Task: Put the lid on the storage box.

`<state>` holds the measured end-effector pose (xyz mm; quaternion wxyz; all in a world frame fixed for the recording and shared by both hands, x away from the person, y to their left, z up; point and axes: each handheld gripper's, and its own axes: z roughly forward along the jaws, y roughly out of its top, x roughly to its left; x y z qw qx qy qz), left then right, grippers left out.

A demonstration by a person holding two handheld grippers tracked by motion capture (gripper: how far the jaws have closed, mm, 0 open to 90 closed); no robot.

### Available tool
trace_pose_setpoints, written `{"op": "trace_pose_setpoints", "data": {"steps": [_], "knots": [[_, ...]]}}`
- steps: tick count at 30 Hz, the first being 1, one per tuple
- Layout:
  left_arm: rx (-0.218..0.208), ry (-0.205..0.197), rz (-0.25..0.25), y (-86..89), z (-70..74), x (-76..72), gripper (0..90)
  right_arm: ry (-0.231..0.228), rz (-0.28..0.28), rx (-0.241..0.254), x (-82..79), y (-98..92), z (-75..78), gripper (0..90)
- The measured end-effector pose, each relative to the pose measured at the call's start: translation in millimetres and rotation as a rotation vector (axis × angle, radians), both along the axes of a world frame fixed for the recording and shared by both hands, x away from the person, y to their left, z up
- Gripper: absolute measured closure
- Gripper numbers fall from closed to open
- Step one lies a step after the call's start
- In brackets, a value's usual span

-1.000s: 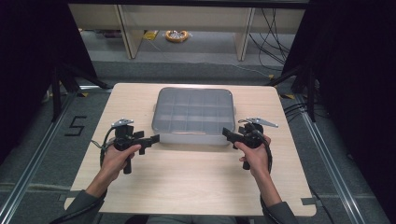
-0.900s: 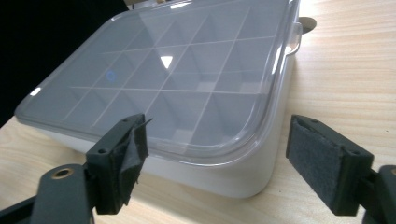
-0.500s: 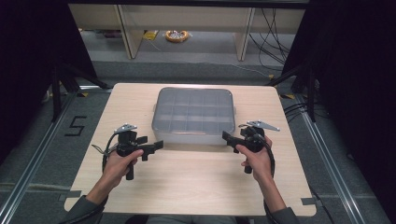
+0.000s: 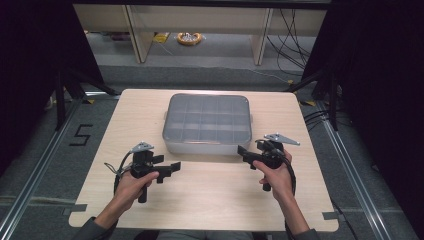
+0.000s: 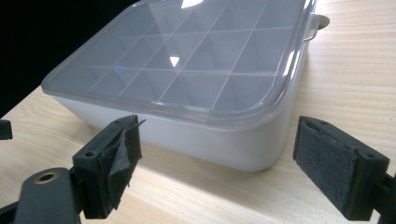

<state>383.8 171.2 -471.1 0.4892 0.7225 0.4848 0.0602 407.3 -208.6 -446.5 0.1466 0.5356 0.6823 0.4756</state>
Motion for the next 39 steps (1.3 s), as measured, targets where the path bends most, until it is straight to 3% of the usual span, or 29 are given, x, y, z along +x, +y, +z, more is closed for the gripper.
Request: {"op": "trace_pose_setpoints", "data": {"steps": [1, 2, 3, 4, 5, 6, 7, 8, 9, 11, 17, 19, 20, 22, 25, 26, 27, 29, 34, 39], "knots": [[0.003, 0.003, 0.003, -1.2, -1.2, -1.2, 15.4, 0.028, -0.014, 0.014, -3.1, 1.8, 0.5, 16.4], [0.009, 0.007, -0.001, -1.7, -2.3, -2.4, 15.4, -0.031, 0.016, -0.017, -0.3, -1.7, -2.8, 16.4], [0.006, 0.011, -0.005, -2.7, -3.4, -3.5, 15.4, 0.007, -0.005, 0.002, -3.9, 1.5, -2.3, 16.4], [0.012, 0.011, -0.008, -3.1, -4.2, -5.2, 15.4, -0.002, 0.017, -0.023, -3.9, -1.0, -2.5, 16.4], [0.011, 0.009, -0.015, -3.7, -5.2, -6.1, 15.4, 0.024, 0.002, 0.019, -7.5, 2.6, -2.3, 16.4], [0.013, 0.012, -0.020, -4.7, -6.5, -8.5, 15.4, -0.013, 0.022, -0.001, -5.7, 0.5, -4.6, 16.4], [0.015, 0.012, -0.027, -5.4, -7.8, -10.5, 15.4, 0.012, 0.010, -0.013, -8.5, 1.3, -4.1, 16.5], [0.019, 0.013, -0.034, -6.0, -9.3, -12.6, 15.4, 0.003, 0.019, 0.004, -9.4, 2.1, -5.6, 16.5], [0.023, 0.015, -0.036, -6.7, -10.1, -14.4, 15.4, 0.025, 0.013, 0.009, -11.4, 3.5, -5.3, 16.5], [0.031, 0.014, -0.046, -7.6, -13.1, -18.2, 15.4, 0.006, 0.035, -0.025, -11.7, 1.0, -7.1, 16.6], [0.055, 0.001, -0.066, -6.1, -17.5, -29.9, 15.4, -0.005, 0.041, -0.013, -18.3, 2.6, -10.7, 16.7], [0.060, 0.000, -0.087, -6.5, -17.5, -33.4, 15.4, 0.007, 0.046, -0.023, -20.6, 2.5, -11.4, 16.7], [0.058, 0.004, -0.089, -7.4, -17.5, -35.0, 15.4, 0.030, 0.037, 0.003, -23.9, 5.0, -11.5, 16.7], [0.054, 0.000, -0.099, -8.6, -18.1, -37.7, 15.4, 0.005, 0.052, -0.031, -24.4, 3.6, -14.9, 16.7], [0.061, 0.000, -0.109, -8.6, -18.4, -41.3, 15.4, 0.024, 0.058, -0.016, -29.6, 4.8, -16.1, 16.7], [0.064, -0.001, -0.113, -8.1, -18.3, -42.3, 15.4, 0.030, 0.068, -0.042, -30.8, 3.4, -16.5, 16.7], [0.058, 0.002, -0.111, -8.3, -18.5, -43.6, 15.4, 0.011, 0.065, -0.022, -31.7, 4.0, -18.1, 16.7], [0.056, -0.003, -0.113, -7.9, -18.9, -45.6, 15.4, 0.031, 0.046, -0.023, -35.7, 5.5, -17.7, 16.7], [0.061, -0.004, -0.119, -6.9, -19.8, -51.2, 15.4, 0.012, 0.076, -0.034, -42.1, 1.7, -19.9, 16.9], [0.068, 0.003, -0.140, -5.6, -21.0, -57.3, 15.4, 0.031, 0.089, -0.047, -50.5, 0.9, -24.2, 16.9]]}}
